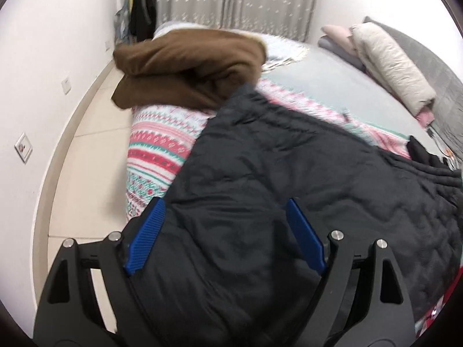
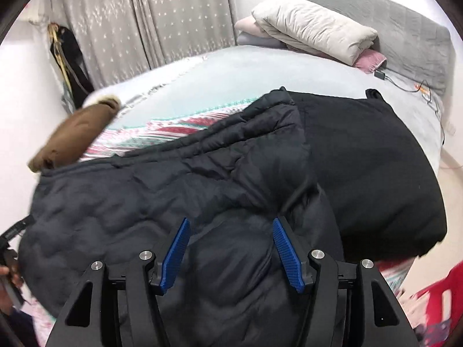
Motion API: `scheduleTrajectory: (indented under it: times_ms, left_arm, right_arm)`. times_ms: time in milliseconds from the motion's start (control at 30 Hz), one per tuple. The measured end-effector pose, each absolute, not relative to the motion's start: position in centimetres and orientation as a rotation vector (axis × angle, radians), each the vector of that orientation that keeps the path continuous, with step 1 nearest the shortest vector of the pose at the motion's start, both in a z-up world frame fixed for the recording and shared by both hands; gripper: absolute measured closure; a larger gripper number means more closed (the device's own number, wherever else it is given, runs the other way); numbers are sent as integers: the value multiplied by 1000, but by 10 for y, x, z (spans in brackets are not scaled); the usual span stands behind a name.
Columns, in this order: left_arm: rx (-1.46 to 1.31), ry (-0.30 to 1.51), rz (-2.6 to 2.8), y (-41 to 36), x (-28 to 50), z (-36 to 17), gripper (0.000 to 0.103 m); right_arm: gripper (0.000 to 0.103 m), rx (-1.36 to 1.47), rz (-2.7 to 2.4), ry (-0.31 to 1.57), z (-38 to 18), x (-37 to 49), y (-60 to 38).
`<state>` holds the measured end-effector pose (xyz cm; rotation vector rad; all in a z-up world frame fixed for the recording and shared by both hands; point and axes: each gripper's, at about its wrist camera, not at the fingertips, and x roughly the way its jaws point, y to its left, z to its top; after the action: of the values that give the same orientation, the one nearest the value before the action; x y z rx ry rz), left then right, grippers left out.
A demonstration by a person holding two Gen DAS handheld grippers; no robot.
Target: Fold large clothes
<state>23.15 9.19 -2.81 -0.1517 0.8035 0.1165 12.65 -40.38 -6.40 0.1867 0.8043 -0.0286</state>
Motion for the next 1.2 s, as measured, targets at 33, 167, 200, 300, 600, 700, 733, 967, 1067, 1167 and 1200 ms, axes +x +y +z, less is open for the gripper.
scheduleTrajectory:
  times_ms: [33, 167, 200, 300, 600, 700, 733, 967, 1067, 1167, 1200]
  left_arm:
    - [-135, 790, 90, 81, 226, -22, 17]
    - [14, 744, -39, 18, 201, -7, 17]
    - [68, 738, -57, 1, 195, -7, 17]
    - [280, 748, -105, -57, 182, -26, 17]
    - [373, 869, -96, -96, 193, -77, 15]
    - [346, 903, -96, -94, 198, -75, 13]
    - [348, 913, -96, -94, 200, -73, 14]
    - [343, 892, -146, -106, 201, -53, 14]
    - [372, 914, -129, -112, 207, -64, 14]
    - [405, 929, -94, -115, 212, -72, 7]
    - [407, 930, -88, -115, 212, -73, 7]
  right_arm:
    - [40, 175, -12, 800, -62, 120, -398]
    - [38, 113, 64, 797, -63, 99, -367]
    - [37, 106, 93, 799, -66, 94, -360]
    - [35, 64, 145, 821, -78, 83, -332]
    - [20, -133, 137, 903, -126, 84, -288]
    - [18, -113, 141, 917, -136, 90, -294]
    - [18, -120, 141, 916, -136, 90, -293]
    - [17, -93, 145, 899, -125, 87, -291]
    - [17, -92, 157, 876, -120, 82, -287]
    - [9, -149, 143, 894, -131, 84, -276]
    - [5, -165, 129, 894, -134, 84, -273]
